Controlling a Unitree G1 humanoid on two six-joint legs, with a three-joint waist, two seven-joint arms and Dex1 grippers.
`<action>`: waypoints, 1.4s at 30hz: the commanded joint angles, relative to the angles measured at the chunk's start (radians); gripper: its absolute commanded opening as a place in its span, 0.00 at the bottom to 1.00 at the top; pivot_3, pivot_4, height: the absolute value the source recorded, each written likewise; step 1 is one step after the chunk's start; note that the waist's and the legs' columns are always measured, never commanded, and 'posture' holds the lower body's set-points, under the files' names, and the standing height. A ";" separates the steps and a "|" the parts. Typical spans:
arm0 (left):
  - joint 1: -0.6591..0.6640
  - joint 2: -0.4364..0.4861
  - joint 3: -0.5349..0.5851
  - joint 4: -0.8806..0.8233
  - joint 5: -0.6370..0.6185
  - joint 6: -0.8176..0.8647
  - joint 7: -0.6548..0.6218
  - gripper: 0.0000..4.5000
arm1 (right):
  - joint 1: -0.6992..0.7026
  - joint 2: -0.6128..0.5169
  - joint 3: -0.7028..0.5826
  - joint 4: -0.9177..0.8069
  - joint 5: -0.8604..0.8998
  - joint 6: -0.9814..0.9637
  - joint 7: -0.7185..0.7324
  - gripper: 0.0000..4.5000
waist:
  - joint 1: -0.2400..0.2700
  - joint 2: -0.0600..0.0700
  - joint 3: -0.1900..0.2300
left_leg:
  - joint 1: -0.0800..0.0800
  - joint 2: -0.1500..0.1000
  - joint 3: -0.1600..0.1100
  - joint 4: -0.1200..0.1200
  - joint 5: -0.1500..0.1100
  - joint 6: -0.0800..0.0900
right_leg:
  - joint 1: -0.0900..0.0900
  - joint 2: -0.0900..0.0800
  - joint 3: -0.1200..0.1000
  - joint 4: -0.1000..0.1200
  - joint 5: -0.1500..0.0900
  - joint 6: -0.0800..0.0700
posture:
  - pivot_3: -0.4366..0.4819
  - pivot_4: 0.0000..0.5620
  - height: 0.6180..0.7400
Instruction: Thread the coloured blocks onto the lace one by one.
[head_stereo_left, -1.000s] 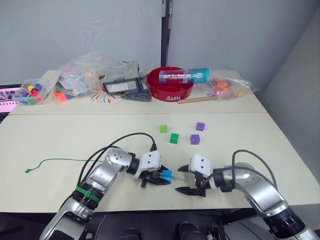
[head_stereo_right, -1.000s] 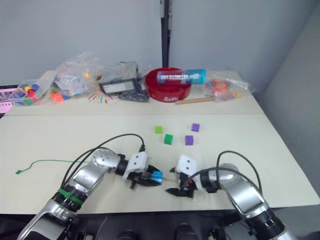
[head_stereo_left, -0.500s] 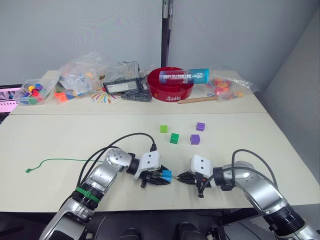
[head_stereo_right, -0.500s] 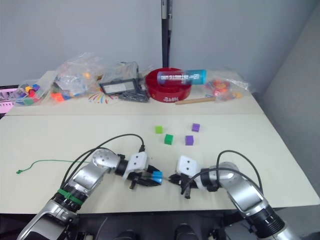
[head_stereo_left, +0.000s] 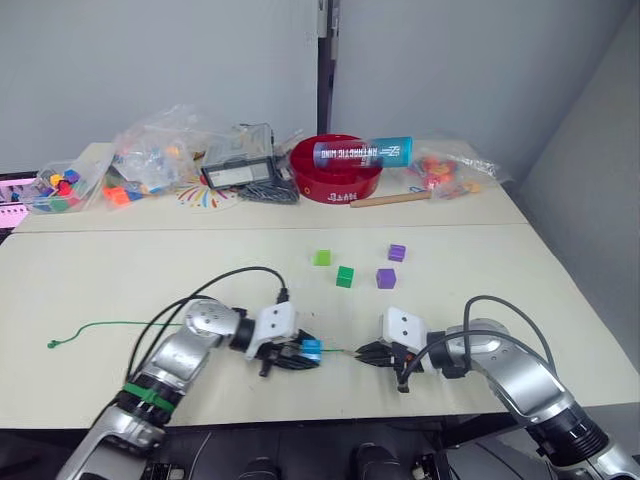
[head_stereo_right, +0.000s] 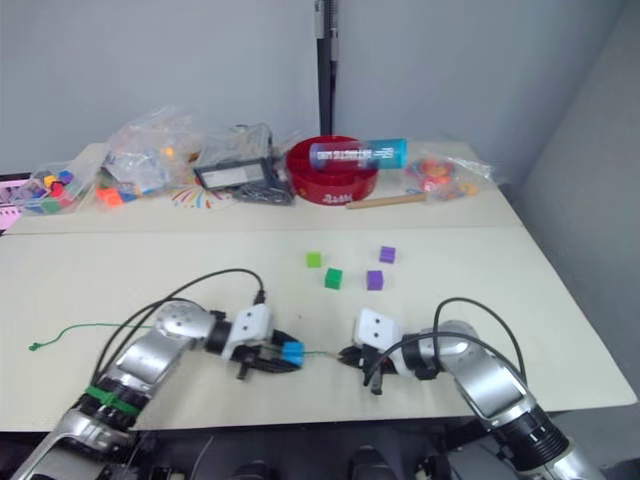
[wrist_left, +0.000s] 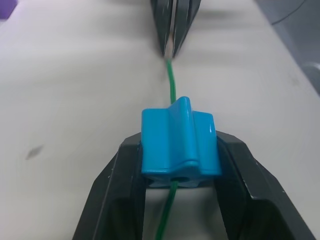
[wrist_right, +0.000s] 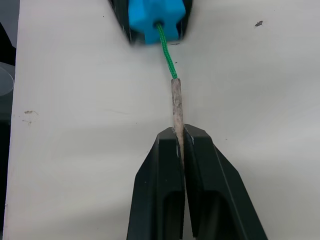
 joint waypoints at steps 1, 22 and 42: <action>0.057 0.156 0.119 0.111 -0.008 -0.058 -0.053 0.30 | 0.001 -0.019 0.011 0.017 -0.034 0.000 0.010 0.00 | -0.007 0.000 0.000 | 0.000 0.000 0.000 0.000 0.000 0.000 | 0.000 0.000 0.000 0.000 0.000 0.000 | 0.48 0.27 0.92; 0.002 0.315 0.307 0.633 -0.033 -0.340 -0.183 0.62 | -0.039 0.024 0.026 0.047 -0.043 -0.039 0.050 0.00 | -0.003 0.003 -0.002 | 0.002 0.003 0.002 -0.002 0.000 0.000 | 0.000 0.002 -0.002 0.002 -0.002 -0.003 | 0.48 0.27 0.92; 0.000 0.170 0.214 -0.243 -0.218 0.309 -0.050 1.00 | -0.085 0.077 0.074 -0.028 -0.069 0.105 0.003 0.00 | -0.003 0.000 -0.001 | -0.001 0.004 0.001 -0.002 0.000 0.000 | -0.003 0.002 -0.002 0.002 -0.002 -0.003 | 0.48 0.27 0.92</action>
